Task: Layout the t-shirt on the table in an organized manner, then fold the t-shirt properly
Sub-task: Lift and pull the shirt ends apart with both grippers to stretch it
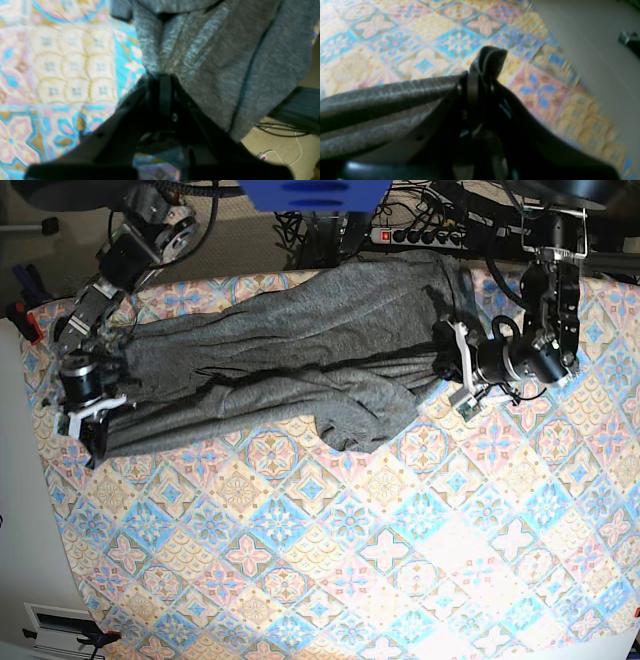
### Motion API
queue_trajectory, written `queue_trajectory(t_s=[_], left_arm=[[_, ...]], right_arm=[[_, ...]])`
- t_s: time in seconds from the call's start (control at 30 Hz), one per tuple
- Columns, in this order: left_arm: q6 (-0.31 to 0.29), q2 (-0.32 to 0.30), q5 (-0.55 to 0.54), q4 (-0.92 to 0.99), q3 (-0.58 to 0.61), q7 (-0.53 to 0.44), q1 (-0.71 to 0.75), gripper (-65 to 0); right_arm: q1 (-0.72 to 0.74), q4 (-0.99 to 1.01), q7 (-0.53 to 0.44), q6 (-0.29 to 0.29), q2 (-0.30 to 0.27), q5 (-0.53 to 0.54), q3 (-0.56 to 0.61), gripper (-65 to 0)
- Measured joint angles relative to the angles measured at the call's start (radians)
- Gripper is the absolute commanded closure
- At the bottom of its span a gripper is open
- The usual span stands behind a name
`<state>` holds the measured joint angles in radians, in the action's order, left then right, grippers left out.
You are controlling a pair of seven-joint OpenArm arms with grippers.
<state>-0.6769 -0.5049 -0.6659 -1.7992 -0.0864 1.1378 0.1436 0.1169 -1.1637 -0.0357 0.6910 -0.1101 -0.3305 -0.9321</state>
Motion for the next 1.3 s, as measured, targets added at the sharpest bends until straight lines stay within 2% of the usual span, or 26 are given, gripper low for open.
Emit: queue_trajectory(t_s=[0.3,0.4,0.63,0.93,1.13,1.3], left_arm=[[0.0,0.0,0.04,-0.069,0.0,-0.008,0.101,0.0],[-0.001,-0.002,0.042,-0.069,0.0,-0.007,0.133,0.0],[-0.001,0.003,0.03,-0.07,0.003,-0.02,0.173,0.0],[-0.001,0.003,0.026,-0.07,0.006,-0.019,0.183,0.0],[0.0,-0.005,0.05,-0.07,0.113,-0.007,0.183,0.0],[0.0,-0.005,0.046,-0.07,0.138,-0.008,0.183,0.0]], right_arm=[[-0.067,-0.092,-0.01,0.001,0.011,0.094,-0.004,0.0],[-0.09,-0.086,0.017,0.007,0.024,0.096,-0.052,0.0],[-0.088,-0.087,0.006,0.017,0.023,0.11,-0.133,0.0],[-0.099,-0.087,0.003,0.018,0.024,0.112,-0.145,0.0],[-0.126,-0.087,0.006,0.003,0.09,0.14,-0.229,0.0],[-0.122,-0.087,0.005,-0.002,0.082,0.141,-0.244,0.0]])
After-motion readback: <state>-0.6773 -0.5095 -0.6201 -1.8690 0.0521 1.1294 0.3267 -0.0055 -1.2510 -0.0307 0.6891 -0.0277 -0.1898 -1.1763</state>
